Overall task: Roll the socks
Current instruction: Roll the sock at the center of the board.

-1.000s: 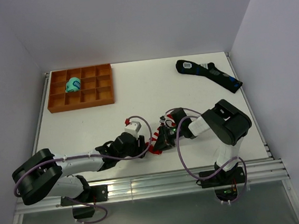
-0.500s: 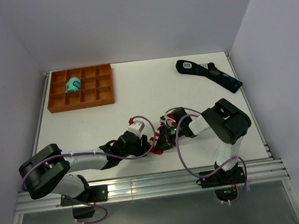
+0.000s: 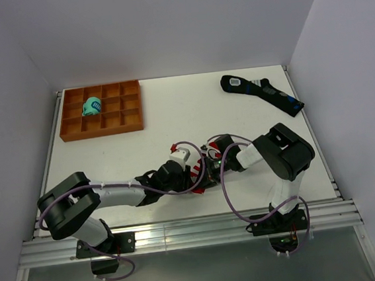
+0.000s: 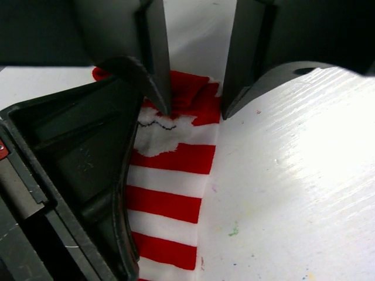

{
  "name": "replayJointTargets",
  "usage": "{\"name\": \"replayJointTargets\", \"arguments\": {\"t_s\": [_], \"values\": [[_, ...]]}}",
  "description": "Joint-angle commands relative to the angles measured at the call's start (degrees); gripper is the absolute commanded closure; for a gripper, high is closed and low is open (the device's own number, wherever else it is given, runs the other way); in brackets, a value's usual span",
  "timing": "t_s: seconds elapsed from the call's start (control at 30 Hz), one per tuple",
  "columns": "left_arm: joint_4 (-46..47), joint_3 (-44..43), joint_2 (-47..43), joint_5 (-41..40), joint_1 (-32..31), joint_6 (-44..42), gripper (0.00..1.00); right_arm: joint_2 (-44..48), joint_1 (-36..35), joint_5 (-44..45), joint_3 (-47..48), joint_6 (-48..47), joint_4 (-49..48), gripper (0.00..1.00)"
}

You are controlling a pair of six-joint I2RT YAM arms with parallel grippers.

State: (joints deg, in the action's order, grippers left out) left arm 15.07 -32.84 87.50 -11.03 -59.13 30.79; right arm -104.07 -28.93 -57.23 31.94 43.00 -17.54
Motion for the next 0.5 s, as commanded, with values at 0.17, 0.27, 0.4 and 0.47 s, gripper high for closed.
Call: {"name": "replayJointTargets", "arguments": {"t_s": [0.17,0.27,0.4,0.47], "values": [[-4.61,-1.79,3.11,-1.89,-1.77,1.56,0.72,-2.01,0.36,5.81,-1.01,4.19,11.74,0.78],[-6.28,-2.49,3.81,-1.63,-2.04,2.35,0.91,-0.96,0.45,8.01,-0.65,3.58,12.97,0.74],[-10.05,-4.95,4.95,0.39,-2.04,4.27,1.00,2.55,0.45,13.54,0.14,1.56,15.78,0.68],[-12.07,-6.09,5.57,1.53,-2.04,5.07,1.00,5.54,0.45,16.44,0.40,0.77,16.92,0.64]]}}
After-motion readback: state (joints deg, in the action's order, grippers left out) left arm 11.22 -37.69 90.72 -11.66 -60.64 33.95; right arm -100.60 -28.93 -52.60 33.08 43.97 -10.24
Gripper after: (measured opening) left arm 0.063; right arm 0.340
